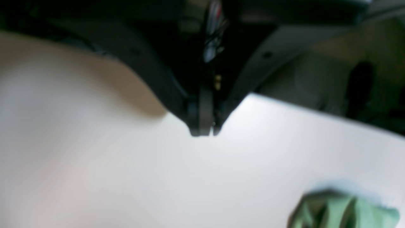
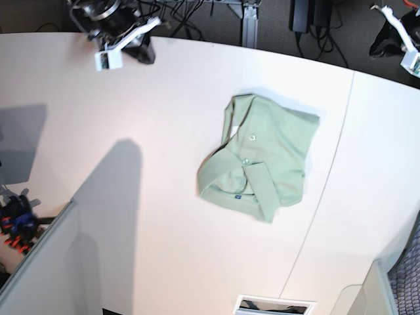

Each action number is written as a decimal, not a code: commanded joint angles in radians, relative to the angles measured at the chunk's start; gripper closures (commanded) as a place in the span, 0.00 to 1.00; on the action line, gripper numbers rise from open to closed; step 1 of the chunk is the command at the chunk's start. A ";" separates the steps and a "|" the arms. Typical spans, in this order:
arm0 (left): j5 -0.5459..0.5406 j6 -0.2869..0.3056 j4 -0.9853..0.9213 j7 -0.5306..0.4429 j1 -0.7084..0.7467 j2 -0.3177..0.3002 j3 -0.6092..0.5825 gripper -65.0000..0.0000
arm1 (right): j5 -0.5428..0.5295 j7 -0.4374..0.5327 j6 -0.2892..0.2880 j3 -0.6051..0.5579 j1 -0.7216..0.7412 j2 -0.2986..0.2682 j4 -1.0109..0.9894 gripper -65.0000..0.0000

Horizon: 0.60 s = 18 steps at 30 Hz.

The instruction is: Fold the T-shirt properly

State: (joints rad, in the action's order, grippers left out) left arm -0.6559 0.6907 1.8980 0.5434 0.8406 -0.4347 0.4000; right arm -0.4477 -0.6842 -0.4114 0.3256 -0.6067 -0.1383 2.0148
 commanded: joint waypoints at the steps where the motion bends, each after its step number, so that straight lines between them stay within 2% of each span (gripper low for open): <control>1: -0.014 0.007 -0.016 -0.010 0.018 -0.010 -0.003 1.00 | -0.013 0.019 -0.005 0.000 -0.044 -0.009 0.013 1.00; 5: -0.014 0.007 -0.179 0.038 0.027 -0.037 -0.110 1.00 | -0.002 0.017 -0.005 -0.003 -0.180 -0.008 -0.032 1.00; 6: -0.013 -0.014 -0.232 0.037 0.027 -0.055 -0.155 1.00 | 0.003 0.018 -0.005 -0.003 -0.211 -0.008 -0.053 1.00; 9: 0.023 -0.110 -0.403 0.003 0.023 -0.096 -0.301 1.00 | 0.006 0.018 -0.005 -0.003 -0.274 -0.008 -0.138 1.00; 13: 0.143 -0.216 -0.643 -0.131 -0.037 -0.091 -0.468 1.00 | 0.086 0.036 -0.002 -0.005 -0.277 -0.011 -0.333 1.00; 15: 0.190 -0.304 -0.767 -0.154 -0.112 -0.071 -0.550 1.00 | 0.123 0.068 0.005 -0.005 -0.245 -0.021 -0.467 1.00; 18: 0.265 -0.415 -0.955 -0.146 -0.254 -0.008 -0.648 1.00 | 0.130 0.114 0.005 -0.005 -0.152 -0.052 -0.700 1.00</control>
State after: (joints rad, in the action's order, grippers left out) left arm -0.3904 0.2775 0.9356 0.3927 0.5709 -0.4316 -0.2512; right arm -0.3130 -0.5705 -0.4110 0.3157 -0.7506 -0.1806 1.2961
